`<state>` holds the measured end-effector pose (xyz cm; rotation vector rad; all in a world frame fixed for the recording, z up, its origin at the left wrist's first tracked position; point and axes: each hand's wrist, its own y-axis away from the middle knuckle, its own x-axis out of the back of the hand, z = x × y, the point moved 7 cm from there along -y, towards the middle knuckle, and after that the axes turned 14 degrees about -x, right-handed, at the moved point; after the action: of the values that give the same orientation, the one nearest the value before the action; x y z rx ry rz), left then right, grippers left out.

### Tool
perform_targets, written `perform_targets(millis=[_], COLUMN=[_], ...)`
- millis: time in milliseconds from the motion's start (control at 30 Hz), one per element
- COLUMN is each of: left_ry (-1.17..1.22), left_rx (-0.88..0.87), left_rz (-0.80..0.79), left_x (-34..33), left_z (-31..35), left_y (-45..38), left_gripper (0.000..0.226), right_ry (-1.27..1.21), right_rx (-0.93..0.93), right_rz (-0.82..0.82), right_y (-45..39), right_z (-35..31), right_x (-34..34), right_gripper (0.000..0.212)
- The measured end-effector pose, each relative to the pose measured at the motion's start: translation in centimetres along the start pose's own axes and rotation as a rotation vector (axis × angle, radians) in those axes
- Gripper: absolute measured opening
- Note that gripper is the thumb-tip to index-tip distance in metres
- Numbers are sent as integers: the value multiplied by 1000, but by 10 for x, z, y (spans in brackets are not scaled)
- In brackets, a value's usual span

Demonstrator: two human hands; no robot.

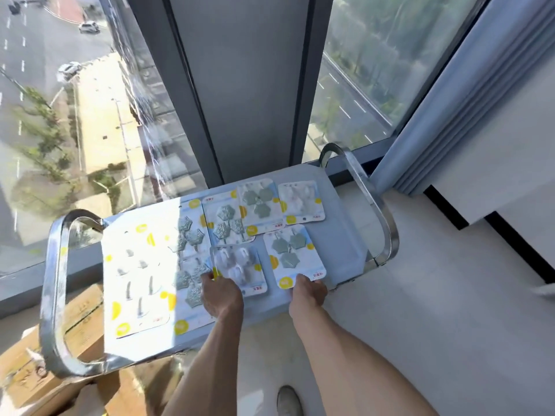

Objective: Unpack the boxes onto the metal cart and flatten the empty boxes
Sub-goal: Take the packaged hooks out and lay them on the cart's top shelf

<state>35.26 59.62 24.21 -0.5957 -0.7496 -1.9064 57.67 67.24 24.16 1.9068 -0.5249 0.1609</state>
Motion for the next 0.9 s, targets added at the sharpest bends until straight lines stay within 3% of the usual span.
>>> perform_targets(millis=[167, 367, 633, 733, 900], left_ry=[-222, -271, -141, -46, -164], left_rx=[-115, -126, -332, -390, -369], left_rz=[-47, -89, -5, 77, 201], left_x=[6, 26, 109, 173, 305], left_z=[7, 12, 59, 79, 62], left_y=[12, 8, -34, -59, -109], left_gripper=[33, 33, 36, 33, 38], right_ry=[272, 412, 573, 573, 625], right_rx=[-35, -49, 542, 697, 911], right_rz=[95, 171, 127, 32, -106], right_y=[-4, 13, 117, 185, 310], right_z=[4, -2, -32, -27, 10], right_x=[2, 2, -61, -97, -161], right_gripper=[36, 35, 37, 38, 35])
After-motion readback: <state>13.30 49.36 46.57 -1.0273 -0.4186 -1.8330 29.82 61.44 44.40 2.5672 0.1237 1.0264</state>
